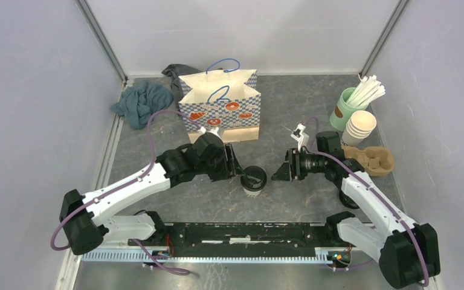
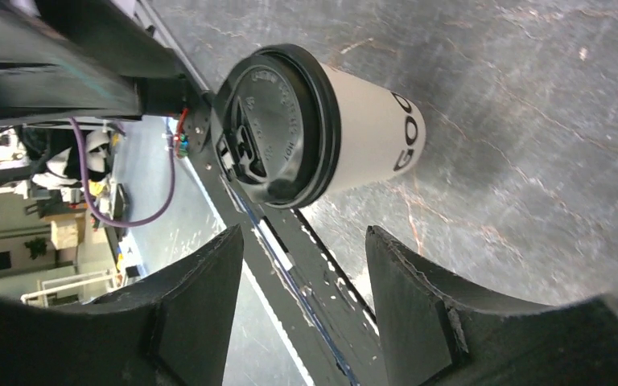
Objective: Pack the takeout coffee
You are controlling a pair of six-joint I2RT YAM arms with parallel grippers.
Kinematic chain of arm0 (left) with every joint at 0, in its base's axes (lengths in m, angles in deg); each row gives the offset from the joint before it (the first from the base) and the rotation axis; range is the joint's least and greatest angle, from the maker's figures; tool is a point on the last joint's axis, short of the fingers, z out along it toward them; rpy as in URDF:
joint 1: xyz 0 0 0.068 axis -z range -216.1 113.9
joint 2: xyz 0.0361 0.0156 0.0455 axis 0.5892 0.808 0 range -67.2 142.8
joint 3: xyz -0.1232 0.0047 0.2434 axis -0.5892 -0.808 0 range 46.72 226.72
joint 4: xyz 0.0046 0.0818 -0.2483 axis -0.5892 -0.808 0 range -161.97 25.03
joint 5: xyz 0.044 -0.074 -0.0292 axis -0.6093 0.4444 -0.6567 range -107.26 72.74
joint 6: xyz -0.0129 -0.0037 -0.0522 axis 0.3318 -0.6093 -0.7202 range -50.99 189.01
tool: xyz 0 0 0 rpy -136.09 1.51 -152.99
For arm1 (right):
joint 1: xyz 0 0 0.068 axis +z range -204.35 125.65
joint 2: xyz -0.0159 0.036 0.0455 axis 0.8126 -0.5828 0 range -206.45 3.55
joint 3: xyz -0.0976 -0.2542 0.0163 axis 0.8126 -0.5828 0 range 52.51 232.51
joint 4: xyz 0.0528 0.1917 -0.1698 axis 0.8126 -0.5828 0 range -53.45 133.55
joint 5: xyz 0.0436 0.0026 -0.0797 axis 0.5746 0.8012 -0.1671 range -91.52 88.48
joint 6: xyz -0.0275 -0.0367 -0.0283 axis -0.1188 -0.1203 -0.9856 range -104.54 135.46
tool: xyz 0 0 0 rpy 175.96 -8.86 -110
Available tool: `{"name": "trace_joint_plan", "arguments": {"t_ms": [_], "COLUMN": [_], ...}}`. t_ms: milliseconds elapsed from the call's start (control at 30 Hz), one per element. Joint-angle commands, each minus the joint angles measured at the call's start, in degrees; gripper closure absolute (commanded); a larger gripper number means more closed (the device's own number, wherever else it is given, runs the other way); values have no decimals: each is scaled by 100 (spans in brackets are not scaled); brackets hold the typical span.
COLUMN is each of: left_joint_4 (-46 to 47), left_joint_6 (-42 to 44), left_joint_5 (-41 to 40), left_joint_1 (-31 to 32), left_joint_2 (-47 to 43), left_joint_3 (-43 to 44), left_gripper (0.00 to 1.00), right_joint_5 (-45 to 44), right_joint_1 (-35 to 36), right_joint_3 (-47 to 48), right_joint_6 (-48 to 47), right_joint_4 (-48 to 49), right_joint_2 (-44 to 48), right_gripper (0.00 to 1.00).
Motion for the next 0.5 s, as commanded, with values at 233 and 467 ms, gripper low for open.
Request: {"name": "trace_joint_plan", "arguments": {"t_ms": [233,467], "left_joint_4": [1556,1512], "left_joint_6": [-1237,-1123], "left_joint_5": [1198,1231], "left_joint_1": [-634,-711], "left_joint_2": [-105,18], "left_joint_3": [-1143,-1183], "left_gripper": [42,49], "right_joint_5": [473,464], "right_joint_1": [161,252], "right_joint_3": [-252,-251], "right_joint_6": [552,631], "right_joint_4": [1586,1812], "right_joint_2": [-462,-647], "right_gripper": [33,38]}}
